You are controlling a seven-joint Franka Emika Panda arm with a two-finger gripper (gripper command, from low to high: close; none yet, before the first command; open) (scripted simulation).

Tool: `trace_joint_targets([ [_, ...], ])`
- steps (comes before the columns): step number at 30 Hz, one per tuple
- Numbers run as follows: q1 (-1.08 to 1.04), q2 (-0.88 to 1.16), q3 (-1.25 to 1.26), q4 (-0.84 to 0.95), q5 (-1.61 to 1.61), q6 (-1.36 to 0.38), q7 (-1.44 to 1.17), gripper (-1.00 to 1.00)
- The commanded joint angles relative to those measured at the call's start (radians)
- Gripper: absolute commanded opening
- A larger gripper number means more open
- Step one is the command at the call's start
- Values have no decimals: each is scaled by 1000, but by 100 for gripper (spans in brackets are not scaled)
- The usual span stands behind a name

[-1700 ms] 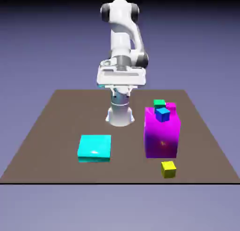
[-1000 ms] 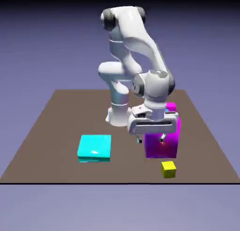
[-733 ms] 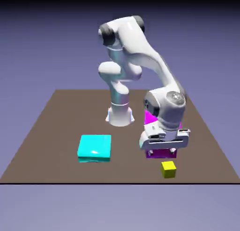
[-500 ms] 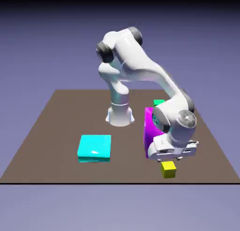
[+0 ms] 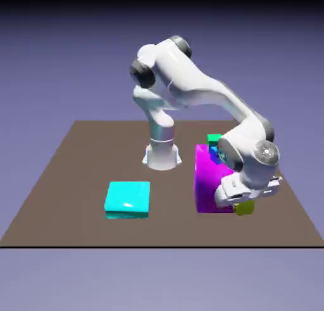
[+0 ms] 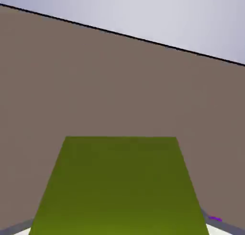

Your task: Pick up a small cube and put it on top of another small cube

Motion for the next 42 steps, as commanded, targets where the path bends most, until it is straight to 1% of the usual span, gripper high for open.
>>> trace_joint_targets([
  [1, -2, -36, 20, -19, 27, -4, -29, -100],
  [7, -16, -254, 141, -133, 204, -29, -204, -100],
  [19, 231, -689, -194, -320, 318, -239, -295, -100],
  [25, 374, -906, -402, -410, 359, -356, -322, -100],
  [26, 392, -907, -439, -407, 344, -366, -306, -100],
  [28, 394, -907, -444, -407, 342, -368, -303, -100],
  [33, 406, -924, -431, -588, 362, -203, -312, -100],
  [34, 406, -924, -431, -591, 362, -200, -313, -100],
  [35, 406, -924, -431, -591, 362, -200, -313, 100],
  [36, 406, -924, -431, -591, 362, -200, -313, 100],
  [41, 395, -907, -444, -410, 342, -364, -303, 100],
  [42, 394, -907, -444, -407, 342, -368, -303, 100],
])
